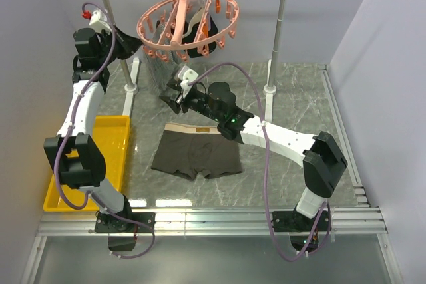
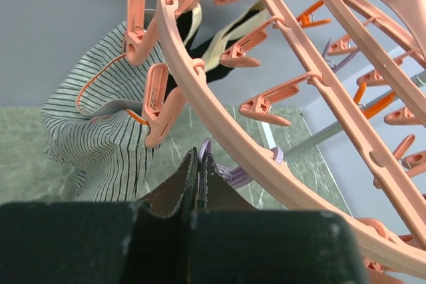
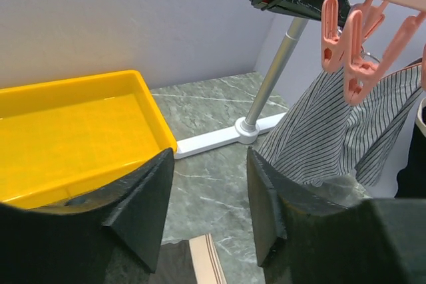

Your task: Clip the underwear to the hanger

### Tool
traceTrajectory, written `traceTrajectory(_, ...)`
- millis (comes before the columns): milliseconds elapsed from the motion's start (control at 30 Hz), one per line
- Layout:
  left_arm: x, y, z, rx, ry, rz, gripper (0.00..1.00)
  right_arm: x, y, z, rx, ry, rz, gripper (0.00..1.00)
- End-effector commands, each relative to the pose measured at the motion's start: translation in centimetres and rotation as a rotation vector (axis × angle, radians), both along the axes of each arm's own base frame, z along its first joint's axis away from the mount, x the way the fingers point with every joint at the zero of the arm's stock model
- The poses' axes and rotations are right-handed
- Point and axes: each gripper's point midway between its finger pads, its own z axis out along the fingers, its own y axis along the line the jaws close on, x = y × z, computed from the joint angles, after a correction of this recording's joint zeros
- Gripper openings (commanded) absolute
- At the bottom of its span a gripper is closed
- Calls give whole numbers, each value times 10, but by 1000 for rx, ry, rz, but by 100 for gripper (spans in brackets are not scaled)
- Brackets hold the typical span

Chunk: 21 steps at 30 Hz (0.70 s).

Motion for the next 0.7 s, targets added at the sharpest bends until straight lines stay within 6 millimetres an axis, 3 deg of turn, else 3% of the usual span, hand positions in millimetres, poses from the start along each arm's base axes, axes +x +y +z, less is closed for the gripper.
traceTrajectory(0,-24,-11,44,15,-87,-47,1,-4,-2,53,93,-71,-2,53)
traceTrajectory(267,-55,-25,51,-18,-60,-64,0,10,7,79,140,-89,-19,45)
traceTrajectory(567,-69,-28,52,-45,-46,-61,0,38,23,79,161,-94,-43,45)
traceTrajectory(667,-70,-27,49,-51,-38,-58,0,37,31,78,166,-104,-14,36)
